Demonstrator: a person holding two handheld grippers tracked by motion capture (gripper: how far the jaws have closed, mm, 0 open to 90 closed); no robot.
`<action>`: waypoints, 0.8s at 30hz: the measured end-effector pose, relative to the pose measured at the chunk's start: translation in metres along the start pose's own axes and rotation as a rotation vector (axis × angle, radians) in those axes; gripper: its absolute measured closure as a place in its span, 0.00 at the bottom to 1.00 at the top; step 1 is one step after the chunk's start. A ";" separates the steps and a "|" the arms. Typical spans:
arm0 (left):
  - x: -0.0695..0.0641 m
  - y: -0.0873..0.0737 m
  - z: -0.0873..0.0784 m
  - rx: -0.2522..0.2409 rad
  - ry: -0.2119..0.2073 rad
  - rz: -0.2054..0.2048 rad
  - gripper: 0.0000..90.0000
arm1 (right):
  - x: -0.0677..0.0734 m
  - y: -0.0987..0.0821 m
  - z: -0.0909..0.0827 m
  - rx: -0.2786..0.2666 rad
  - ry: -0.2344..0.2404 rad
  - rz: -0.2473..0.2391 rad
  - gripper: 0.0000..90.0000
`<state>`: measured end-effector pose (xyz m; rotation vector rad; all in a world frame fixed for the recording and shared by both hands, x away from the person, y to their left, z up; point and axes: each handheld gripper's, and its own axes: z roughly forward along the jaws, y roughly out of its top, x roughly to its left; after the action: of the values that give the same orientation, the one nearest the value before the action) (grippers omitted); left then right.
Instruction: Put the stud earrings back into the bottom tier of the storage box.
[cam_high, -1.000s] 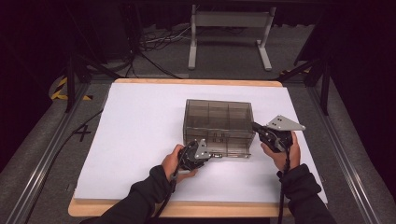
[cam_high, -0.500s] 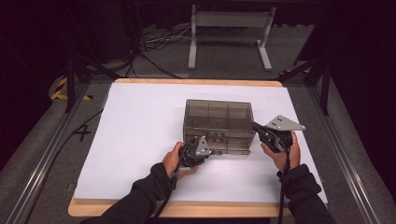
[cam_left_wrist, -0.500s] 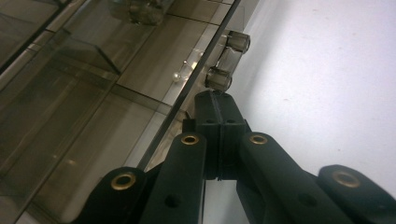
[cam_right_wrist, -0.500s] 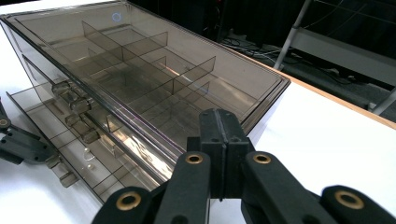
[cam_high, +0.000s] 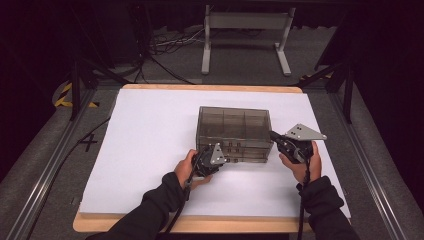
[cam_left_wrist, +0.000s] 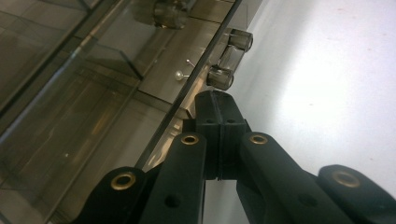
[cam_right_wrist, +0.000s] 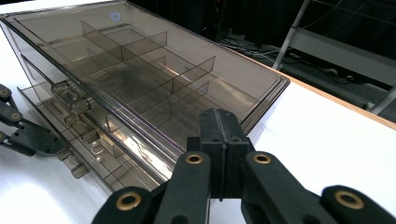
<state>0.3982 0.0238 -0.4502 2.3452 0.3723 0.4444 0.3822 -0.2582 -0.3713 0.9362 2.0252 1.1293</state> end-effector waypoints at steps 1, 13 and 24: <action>0.000 0.000 0.000 0.000 0.000 0.000 1.00 | 0.000 0.000 0.000 0.000 0.000 0.000 1.00; 0.010 -0.001 0.002 -0.021 0.040 -0.033 1.00 | 0.000 0.000 0.000 -0.001 -0.002 0.001 1.00; 0.010 0.001 0.003 -0.008 0.038 -0.019 1.00 | 0.004 0.001 0.000 0.007 -0.024 -0.015 1.00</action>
<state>0.4087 0.0253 -0.4499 2.3265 0.4101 0.4811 0.3803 -0.2551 -0.3712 0.9326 2.0152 1.0985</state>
